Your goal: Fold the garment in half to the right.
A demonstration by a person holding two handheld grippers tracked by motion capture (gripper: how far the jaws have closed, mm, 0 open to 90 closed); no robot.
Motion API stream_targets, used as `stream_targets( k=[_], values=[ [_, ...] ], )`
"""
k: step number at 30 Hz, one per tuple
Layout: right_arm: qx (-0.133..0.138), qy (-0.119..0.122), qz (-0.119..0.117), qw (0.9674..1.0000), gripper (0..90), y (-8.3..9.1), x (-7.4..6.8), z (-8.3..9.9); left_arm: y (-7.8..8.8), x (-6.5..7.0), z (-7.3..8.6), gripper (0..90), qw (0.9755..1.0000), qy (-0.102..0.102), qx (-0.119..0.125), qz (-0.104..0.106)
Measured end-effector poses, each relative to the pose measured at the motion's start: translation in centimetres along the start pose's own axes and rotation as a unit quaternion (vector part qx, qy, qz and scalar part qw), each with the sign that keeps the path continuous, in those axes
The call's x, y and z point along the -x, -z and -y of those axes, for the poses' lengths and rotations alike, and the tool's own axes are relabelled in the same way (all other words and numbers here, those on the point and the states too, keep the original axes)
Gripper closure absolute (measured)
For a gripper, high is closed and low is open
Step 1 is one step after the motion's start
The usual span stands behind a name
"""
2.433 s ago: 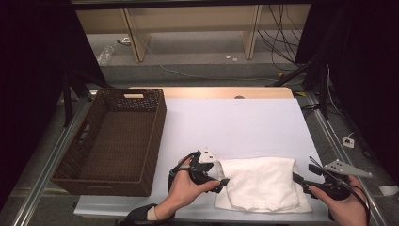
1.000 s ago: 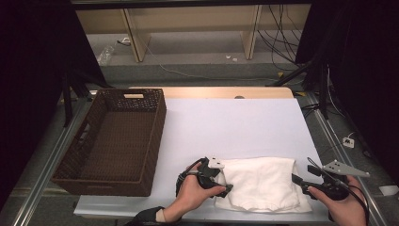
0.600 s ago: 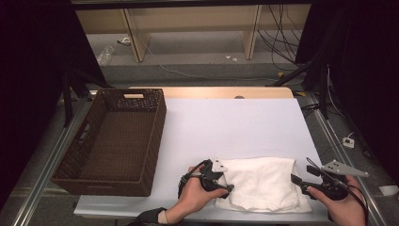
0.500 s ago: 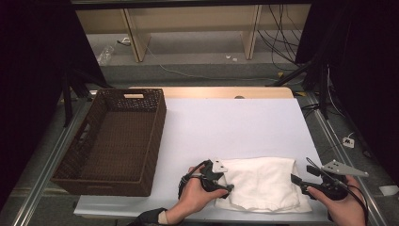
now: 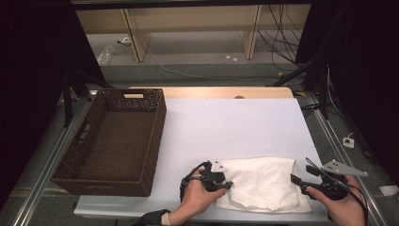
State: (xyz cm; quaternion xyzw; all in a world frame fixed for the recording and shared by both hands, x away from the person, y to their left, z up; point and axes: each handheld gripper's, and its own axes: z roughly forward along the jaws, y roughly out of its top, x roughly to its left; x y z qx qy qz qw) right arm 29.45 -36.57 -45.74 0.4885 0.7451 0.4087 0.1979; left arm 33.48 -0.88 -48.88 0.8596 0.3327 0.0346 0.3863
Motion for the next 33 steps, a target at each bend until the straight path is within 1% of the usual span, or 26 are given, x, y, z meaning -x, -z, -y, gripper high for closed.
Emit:
stream_targets(
  k=[3,5,8,12,16,21,22,33],
  values=[
    [0.0,0.0,-0.001,1.0,25.4,0.0,0.0,0.0,0.0,0.0,0.0,75.9,0.9999,0.014,0.001,0.009],
    [-0.001,0.001,-0.001,1.0,25.5,0.0,0.0,0.0,0.0,-0.1,0.0,79.3,0.9997,0.019,0.0,0.014],
    [0.0,0.0,-0.003,1.0,25.6,0.0,-0.1,0.0,0.0,-0.1,0.1,80.6,0.9996,0.022,0.001,0.017],
    [0.0,0.0,-0.003,1.0,25.8,-0.1,-0.1,0.0,0.0,-0.2,0.0,81.6,0.9994,0.028,0.002,0.021],
    [-0.001,0.002,-0.004,1.0,26.0,-0.1,-0.1,0.0,0.0,-0.6,0.0,82.3,0.9986,0.041,0.002,0.033],
    [-0.001,0.003,-0.005,1.0,26.2,-0.1,-0.1,0.0,0.2,-0.7,-0.1,82.5,0.9983,0.045,0.004,0.036],
    [-0.005,0.004,-0.005,1.0,26.3,0.0,-0.1,-0.1,0.2,-0.8,-0.1,82.5,0.9983,0.045,0.003,0.037],
    [-0.002,0.007,-0.009,0.9999,27.4,-0.2,-0.4,-0.1,1.4,-1.2,-0.6,82.6,0.9962,0.066,0.02,0.054]
  ],
)
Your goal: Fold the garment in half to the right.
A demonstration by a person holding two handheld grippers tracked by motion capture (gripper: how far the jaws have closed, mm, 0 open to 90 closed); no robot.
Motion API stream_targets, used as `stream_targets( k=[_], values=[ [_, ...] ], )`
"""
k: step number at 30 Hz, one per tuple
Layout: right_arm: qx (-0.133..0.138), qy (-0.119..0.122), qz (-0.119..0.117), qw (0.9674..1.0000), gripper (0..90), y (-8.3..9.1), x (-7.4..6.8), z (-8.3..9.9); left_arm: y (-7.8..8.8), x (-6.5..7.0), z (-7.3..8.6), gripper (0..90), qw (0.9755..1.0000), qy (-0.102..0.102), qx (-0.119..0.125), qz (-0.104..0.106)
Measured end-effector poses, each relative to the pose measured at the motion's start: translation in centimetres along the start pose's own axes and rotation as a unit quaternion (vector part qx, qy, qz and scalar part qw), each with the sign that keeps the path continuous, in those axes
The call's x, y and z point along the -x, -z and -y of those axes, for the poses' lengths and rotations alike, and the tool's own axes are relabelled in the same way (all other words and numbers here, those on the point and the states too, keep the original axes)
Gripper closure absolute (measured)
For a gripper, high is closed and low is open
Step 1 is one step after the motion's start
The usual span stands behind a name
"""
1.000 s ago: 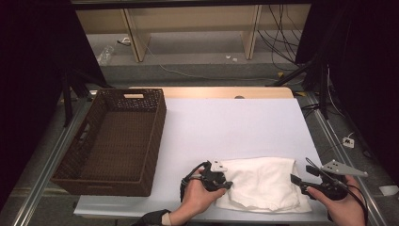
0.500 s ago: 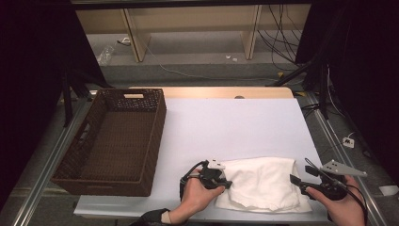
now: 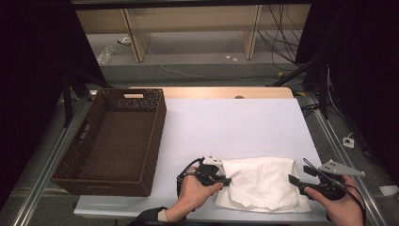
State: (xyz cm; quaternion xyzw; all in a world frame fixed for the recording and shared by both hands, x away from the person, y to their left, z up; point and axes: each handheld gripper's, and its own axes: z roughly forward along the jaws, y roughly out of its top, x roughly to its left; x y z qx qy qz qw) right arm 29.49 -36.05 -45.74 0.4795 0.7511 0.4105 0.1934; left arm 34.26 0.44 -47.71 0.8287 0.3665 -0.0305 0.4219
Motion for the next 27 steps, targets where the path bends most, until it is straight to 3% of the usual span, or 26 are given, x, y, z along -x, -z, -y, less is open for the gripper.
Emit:
stream_targets(
  k=[6,27],
  values=[
    [0.0,-0.001,-0.003,1.0,27.8,-0.1,-0.2,-0.1,0.6,-0.2,-0.2,82.5,0.9999,0.013,0.006,0.009],
    [0.003,0.018,-0.019,0.9997,29.6,-1.3,-1.7,-0.7,3.6,-1.6,0.1,82.5,0.9995,0.029,0.012,-0.001]
  ],
)
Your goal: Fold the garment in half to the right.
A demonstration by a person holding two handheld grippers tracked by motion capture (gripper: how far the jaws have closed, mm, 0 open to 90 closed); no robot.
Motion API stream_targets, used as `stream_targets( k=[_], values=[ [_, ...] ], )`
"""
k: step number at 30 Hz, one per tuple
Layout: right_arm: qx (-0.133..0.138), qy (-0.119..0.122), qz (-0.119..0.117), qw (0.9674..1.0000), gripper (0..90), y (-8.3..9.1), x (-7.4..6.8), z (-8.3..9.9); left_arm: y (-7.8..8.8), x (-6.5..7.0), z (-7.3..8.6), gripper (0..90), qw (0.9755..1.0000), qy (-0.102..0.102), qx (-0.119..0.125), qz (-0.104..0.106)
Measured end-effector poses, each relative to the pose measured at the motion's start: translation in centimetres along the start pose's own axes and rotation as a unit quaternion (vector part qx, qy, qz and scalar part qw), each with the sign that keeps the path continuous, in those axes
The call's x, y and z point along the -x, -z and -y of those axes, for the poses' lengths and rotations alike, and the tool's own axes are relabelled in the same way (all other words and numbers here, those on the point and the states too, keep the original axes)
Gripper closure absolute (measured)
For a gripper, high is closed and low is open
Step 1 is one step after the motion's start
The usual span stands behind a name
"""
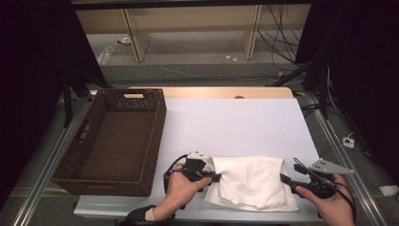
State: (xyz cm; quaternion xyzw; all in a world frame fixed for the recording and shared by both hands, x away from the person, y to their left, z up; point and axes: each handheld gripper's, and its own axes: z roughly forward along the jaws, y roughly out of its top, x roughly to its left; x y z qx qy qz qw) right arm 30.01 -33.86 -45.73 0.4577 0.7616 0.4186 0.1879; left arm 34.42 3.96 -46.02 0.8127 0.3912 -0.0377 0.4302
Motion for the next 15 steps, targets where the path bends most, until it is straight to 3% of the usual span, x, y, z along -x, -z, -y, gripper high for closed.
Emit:
stream_targets(
  k=[9,15],
  values=[
    [0.012,0.002,-0.009,0.9999,33.2,-0.5,-0.4,-0.5,1.1,-0.6,0.1,82.4,1.0,0.004,0.005,-0.003],
    [0.024,0.008,-0.02,0.9995,50.7,-0.9,-0.7,-0.9,1.8,-1.1,0.1,82.4,0.9999,0.009,0.01,-0.007]
  ],
)
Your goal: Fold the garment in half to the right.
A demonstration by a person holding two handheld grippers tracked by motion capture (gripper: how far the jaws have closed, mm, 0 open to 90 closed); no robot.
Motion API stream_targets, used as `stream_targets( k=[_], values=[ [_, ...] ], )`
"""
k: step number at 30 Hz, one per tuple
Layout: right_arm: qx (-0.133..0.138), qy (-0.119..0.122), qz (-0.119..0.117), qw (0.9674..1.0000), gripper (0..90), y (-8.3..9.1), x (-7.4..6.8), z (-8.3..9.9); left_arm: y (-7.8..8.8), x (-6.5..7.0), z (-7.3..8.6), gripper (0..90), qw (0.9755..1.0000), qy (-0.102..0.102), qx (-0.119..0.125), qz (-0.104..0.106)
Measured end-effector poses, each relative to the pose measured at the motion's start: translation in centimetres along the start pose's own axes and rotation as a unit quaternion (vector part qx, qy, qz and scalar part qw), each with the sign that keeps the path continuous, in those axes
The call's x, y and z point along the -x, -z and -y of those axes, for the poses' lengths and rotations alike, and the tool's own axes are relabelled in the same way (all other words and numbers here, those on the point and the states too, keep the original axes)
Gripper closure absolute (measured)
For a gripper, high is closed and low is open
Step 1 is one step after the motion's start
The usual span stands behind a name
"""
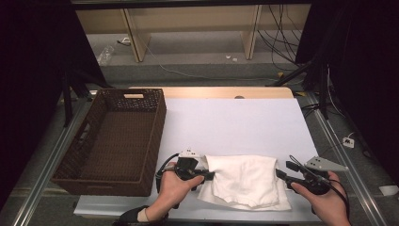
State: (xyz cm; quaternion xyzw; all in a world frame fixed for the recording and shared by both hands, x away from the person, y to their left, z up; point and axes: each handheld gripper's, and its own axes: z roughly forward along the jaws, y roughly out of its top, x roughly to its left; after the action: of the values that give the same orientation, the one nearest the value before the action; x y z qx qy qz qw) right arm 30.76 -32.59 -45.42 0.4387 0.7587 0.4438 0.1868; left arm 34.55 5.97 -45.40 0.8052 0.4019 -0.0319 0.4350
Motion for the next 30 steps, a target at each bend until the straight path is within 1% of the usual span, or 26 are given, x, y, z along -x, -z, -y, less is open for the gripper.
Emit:
stream_targets(
  k=[3,5,9,11,12,15,20,26,28,30],
  values=[
    [0.004,0.004,-0.005,1.0,61.2,-0.1,-0.2,-0.3,0.3,-0.2,0.0,82.4,1.0,0.002,0.0,-0.001],
    [0.001,0.005,-0.008,1.0,67.7,-0.2,-0.3,-0.4,0.4,-0.3,0.0,82.4,1.0,0.004,0.002,-0.002],
    [-0.003,0.006,-0.012,0.9999,75.7,-0.4,-0.5,-0.6,0.7,-0.4,-0.1,82.4,1.0,0.006,0.005,-0.003],
    [-0.004,0.008,-0.011,0.9999,79.4,-0.5,-0.6,-0.6,0.8,-0.5,-0.1,82.4,0.9999,0.007,0.006,-0.004],
    [-0.008,0.009,-0.009,0.9999,82.3,-0.5,-0.7,-0.7,0.9,-0.6,-0.1,82.3,0.9999,0.008,0.006,-0.005],
    [-0.01,0.009,-0.005,0.9999,89.6,-0.5,-0.8,-0.8,1.1,-0.7,-0.1,82.3,0.9999,0.01,0.008,-0.006],
    [-0.022,0.014,-0.009,0.9996,90.0,-0.7,-1.0,-1.0,1.5,-1.0,-0.1,82.3,0.9998,0.012,0.007,-0.011],
    [-0.019,0.018,-0.017,0.9995,90.0,-1.5,-1.5,-1.5,1.8,-1.3,-0.2,82.3,0.9998,0.014,0.009,-0.014],
    [-0.024,0.022,-0.019,0.9993,90.0,-1.7,-1.7,-1.6,1.9,-1.3,-0.2,82.4,0.9997,0.015,0.01,-0.015],
    [-0.02,0.02,-0.023,0.9993,90.0,-2.0,-1.9,-1.8,2.0,-1.4,-0.3,82.4,0.9997,0.015,0.01,-0.015]
  ],
)
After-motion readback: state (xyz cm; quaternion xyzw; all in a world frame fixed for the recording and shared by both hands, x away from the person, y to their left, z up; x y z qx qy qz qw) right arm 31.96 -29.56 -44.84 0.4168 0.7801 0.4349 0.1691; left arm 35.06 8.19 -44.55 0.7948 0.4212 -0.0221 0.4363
